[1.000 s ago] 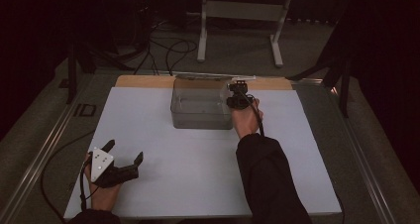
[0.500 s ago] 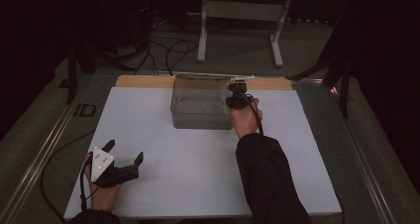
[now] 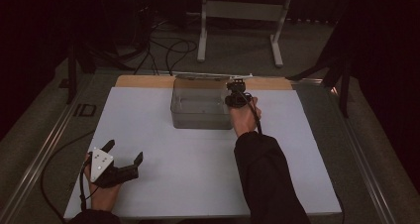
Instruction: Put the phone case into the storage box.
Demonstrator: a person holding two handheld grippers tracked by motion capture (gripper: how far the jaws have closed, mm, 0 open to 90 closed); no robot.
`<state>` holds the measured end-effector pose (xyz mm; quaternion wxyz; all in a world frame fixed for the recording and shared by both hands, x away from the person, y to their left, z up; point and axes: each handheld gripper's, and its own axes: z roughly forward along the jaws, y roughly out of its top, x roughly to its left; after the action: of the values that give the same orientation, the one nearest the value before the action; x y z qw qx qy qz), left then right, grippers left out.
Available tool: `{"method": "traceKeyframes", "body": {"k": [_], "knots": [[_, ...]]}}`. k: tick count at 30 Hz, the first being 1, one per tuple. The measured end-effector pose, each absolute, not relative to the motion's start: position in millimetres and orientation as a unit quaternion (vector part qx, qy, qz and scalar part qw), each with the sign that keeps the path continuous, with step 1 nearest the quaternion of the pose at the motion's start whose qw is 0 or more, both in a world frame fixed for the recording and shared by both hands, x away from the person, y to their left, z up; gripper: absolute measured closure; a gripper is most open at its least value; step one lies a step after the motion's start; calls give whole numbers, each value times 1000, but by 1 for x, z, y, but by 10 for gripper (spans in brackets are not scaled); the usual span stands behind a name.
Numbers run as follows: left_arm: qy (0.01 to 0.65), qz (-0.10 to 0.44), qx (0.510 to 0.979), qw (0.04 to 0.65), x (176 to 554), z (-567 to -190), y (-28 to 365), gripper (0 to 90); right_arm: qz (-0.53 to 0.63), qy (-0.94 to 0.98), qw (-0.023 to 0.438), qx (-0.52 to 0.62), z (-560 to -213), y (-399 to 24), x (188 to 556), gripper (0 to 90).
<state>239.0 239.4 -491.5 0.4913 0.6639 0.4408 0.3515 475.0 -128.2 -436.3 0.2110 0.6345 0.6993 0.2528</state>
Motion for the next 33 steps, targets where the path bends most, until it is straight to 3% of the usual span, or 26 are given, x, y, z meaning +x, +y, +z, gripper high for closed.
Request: {"method": "traceKeyframes", "body": {"k": [33], "knots": [[441,350,664,492,239,-492,240,2,230,706,210,636,-448,-121,480,805]]}}
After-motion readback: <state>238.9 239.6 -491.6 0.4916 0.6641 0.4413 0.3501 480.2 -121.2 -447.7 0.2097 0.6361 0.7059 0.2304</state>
